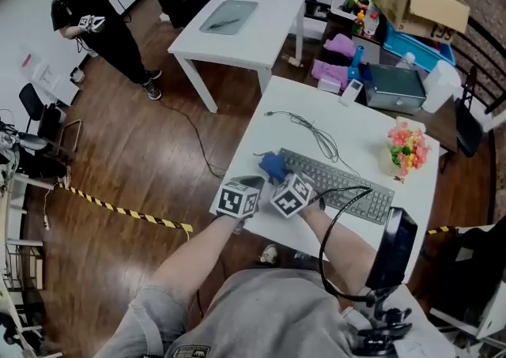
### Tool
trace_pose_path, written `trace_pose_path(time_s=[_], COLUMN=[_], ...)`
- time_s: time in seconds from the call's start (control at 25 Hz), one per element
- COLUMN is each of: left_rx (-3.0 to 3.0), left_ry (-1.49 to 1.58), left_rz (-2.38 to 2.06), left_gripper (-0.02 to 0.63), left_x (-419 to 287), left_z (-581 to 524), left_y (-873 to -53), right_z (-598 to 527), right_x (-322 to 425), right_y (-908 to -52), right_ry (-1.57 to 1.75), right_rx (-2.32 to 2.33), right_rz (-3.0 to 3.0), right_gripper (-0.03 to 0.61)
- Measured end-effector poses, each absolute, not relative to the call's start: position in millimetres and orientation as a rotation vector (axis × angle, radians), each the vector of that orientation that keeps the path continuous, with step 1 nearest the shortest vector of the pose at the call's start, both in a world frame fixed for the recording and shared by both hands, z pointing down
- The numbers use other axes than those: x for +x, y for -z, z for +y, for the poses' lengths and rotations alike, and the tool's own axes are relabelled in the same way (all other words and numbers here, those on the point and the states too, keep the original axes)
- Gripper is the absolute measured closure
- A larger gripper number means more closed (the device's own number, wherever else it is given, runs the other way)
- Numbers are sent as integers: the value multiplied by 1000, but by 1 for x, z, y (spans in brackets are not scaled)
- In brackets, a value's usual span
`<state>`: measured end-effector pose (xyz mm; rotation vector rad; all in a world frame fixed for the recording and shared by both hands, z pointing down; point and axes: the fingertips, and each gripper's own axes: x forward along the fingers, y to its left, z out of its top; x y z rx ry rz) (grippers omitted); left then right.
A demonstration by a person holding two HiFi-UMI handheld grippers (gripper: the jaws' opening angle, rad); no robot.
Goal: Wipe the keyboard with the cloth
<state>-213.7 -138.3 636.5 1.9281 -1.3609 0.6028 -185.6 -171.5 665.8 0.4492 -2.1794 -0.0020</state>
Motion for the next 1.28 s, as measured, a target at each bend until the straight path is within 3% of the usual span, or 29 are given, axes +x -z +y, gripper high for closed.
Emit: trace_pose_path(time_s=[0.24, 0.48, 1.28], left_rx=[1907, 1997, 2313], left_ry=[-614, -643, -710], left_rz=[-1370, -1270, -715], left_gripper=[614, 614, 614], left_x=[-227, -183, 83], left_z=[-128, -148, -166], left_y=[-637, -634, -635], right_z=[-168, -170, -178], right_x=[-195, -155, 160], right_y=[-673, -670, -673], right_ry=[0, -30, -306], right_rx=[442, 508, 1059], right_rz=[-2168, -2132, -1834], right_gripper=[469, 469, 469])
